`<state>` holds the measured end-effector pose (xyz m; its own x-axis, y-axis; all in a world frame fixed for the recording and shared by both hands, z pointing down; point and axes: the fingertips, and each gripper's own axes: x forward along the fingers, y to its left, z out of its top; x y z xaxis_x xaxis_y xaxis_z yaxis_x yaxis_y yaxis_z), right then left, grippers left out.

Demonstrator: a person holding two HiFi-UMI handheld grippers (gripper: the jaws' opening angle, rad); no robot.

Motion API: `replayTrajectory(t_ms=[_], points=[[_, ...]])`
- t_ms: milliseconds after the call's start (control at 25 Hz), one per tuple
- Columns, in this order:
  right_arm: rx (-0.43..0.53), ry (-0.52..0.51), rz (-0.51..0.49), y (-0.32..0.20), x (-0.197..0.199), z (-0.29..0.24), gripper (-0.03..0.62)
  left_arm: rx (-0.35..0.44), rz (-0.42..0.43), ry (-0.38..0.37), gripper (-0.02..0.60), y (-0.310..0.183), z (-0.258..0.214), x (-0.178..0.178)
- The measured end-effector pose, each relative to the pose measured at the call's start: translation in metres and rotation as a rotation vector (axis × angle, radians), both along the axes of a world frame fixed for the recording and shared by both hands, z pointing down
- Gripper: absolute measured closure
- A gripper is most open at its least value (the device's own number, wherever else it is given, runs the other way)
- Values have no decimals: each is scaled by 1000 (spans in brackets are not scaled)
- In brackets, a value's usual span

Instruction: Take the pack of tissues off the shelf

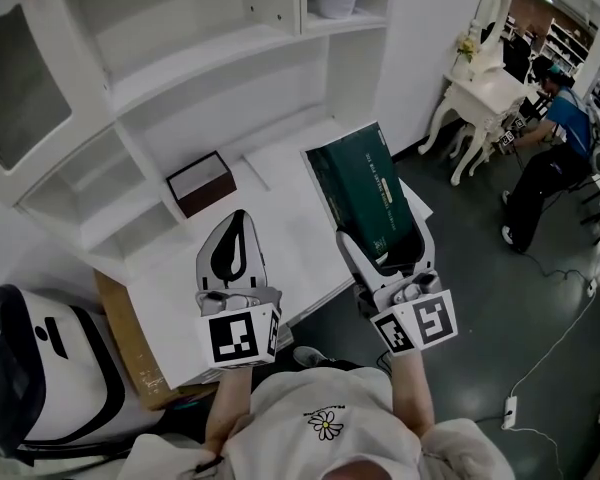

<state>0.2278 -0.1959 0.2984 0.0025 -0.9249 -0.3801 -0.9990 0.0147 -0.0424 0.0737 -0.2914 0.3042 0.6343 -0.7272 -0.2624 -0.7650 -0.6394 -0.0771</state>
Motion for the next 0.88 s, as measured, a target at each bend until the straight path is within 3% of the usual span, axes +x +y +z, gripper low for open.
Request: replayTrajectory(t_ms=[880], points=[[15, 6, -1, -1, 0, 0, 155, 17, -5, -10, 583, -5, 0, -2]])
